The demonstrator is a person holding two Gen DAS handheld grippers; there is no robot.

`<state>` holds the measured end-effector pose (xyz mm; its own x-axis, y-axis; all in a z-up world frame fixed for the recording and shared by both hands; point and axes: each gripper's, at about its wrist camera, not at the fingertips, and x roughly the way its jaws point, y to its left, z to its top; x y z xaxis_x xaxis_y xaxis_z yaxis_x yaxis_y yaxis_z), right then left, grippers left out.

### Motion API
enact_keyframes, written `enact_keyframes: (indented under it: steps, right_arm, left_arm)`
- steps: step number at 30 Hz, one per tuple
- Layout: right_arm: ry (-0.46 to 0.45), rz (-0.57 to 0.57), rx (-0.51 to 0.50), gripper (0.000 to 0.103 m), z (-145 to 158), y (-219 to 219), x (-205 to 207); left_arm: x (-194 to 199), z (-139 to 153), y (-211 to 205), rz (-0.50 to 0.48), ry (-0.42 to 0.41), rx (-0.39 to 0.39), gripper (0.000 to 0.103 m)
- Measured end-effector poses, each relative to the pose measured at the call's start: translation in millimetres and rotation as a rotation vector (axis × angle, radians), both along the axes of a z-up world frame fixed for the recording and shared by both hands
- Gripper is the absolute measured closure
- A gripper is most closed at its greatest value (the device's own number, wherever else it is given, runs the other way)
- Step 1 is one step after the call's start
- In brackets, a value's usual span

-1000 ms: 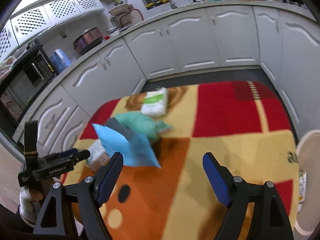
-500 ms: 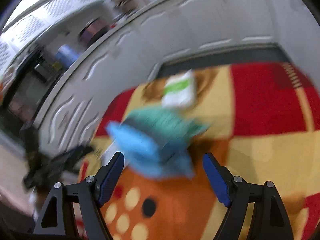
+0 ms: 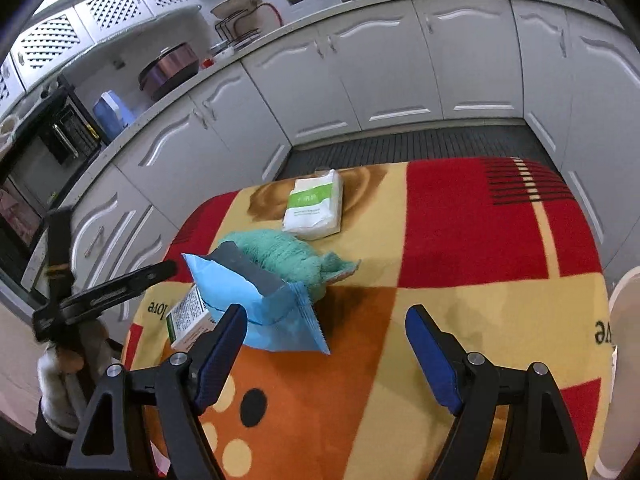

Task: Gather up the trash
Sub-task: 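Grasp the white Guilin Watermelon Frost box with the left tool while the right tool grasps the blue snack bag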

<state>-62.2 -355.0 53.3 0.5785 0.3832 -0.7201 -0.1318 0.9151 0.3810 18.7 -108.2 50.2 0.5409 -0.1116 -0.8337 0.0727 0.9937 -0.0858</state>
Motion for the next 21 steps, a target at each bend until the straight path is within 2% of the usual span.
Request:
enact_keyframes:
  steps: [3,5,6,9,11,12,14,16,18,21]
  right_arm:
    - [-0.004,-0.029,-0.011,0.023,5,-5,-6]
    - [-0.012,-0.060,-0.007,0.023,8,-19,-11]
    - [-0.015,-0.072,-0.006,0.023,10,-25,-12]
    - [-0.019,-0.120,-0.021,0.023,16,-45,-19]
    - [-0.015,-0.143,-0.017,0.023,15,-55,-22]
    - [-0.011,-0.150,-0.013,0.023,16,-57,-23]
    - [-0.006,-0.164,-0.008,0.023,16,-60,-25]
    - [-0.004,-0.162,-0.003,0.023,16,-62,-29]
    - [-0.006,-0.150,-0.006,0.023,18,-56,-32]
    - [-0.011,-0.125,-0.022,0.022,21,-50,-40]
  left_arm:
    - [7,-3,-17,-0.019,-0.002,0.027,0.036]
    - [-3,0,-28,-0.085,0.000,0.011,0.037]
    - [-14,2,-35,-0.142,0.004,-0.006,0.039]
    - [-66,14,-57,-0.396,0.018,-0.103,0.039]
    - [-86,17,-63,-0.477,0.033,-0.142,0.039]
    - [-95,21,-64,-0.501,0.012,-0.146,0.039]
    - [-100,26,-61,-0.507,-0.028,-0.140,0.039]
    - [-96,26,-54,-0.475,-0.026,-0.130,0.039]
    - [-87,26,-44,-0.427,-0.010,-0.136,0.039]
    - [-79,23,-24,-0.340,-0.027,-0.103,0.038]
